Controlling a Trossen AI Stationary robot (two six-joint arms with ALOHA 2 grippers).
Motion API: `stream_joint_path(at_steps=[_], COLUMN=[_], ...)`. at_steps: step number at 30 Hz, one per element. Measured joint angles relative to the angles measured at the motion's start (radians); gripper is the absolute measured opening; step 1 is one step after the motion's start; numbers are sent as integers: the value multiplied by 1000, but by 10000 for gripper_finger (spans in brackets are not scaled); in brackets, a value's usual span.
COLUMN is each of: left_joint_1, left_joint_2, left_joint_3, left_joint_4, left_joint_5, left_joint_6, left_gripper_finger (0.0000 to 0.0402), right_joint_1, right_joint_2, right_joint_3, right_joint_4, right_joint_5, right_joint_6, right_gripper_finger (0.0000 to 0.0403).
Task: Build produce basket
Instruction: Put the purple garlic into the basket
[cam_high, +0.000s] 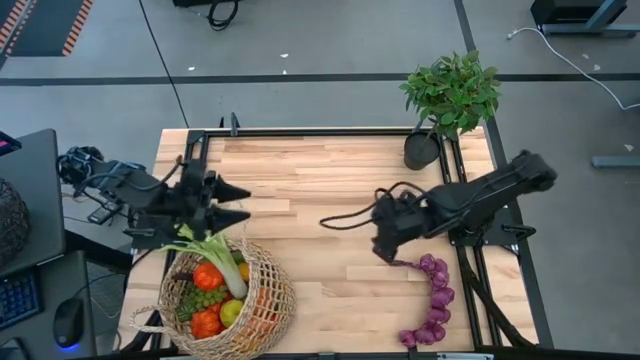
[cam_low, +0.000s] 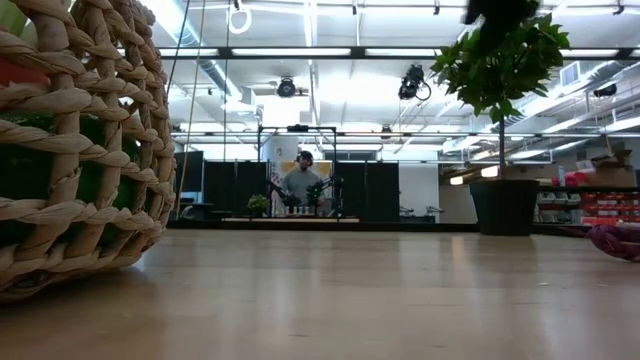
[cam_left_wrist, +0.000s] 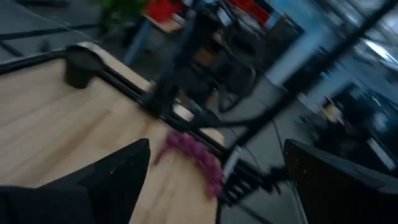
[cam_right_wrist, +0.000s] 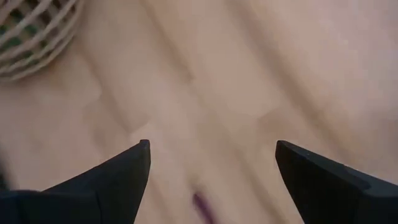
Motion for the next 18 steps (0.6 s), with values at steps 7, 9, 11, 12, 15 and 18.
stream_joint_path(at_steps=[7, 9, 11, 12, 15, 18], left_joint_1=[62, 66, 66, 66, 66, 66], left_joint_2=[52, 64, 79, 87, 113, 138], left_joint_3=[0, 0, 0, 0, 0, 0], left_joint_4=[2, 4, 12, 13, 12, 12], left_joint_5=[-33, -33, -33, -33, -33, -33], left_joint_6=[-108, -132, -154, -156, -151, -151], left_gripper_finger=[375, 375, 375, 375, 375, 375], right_joint_1=[16, 36, 57, 66, 78, 78], right_joint_2=[-209, -247, -275, -284, -295, -286], right_joint_3=[-373, -439, -492, -515, -590, -654], right_joint_4=[119, 123, 128, 142, 224, 308], right_joint_5=[-347, -390, -392, -386, -377, -416], right_joint_6=[67, 88, 100, 100, 84, 45], right_gripper_finger=[348, 348, 348, 348, 348, 348])
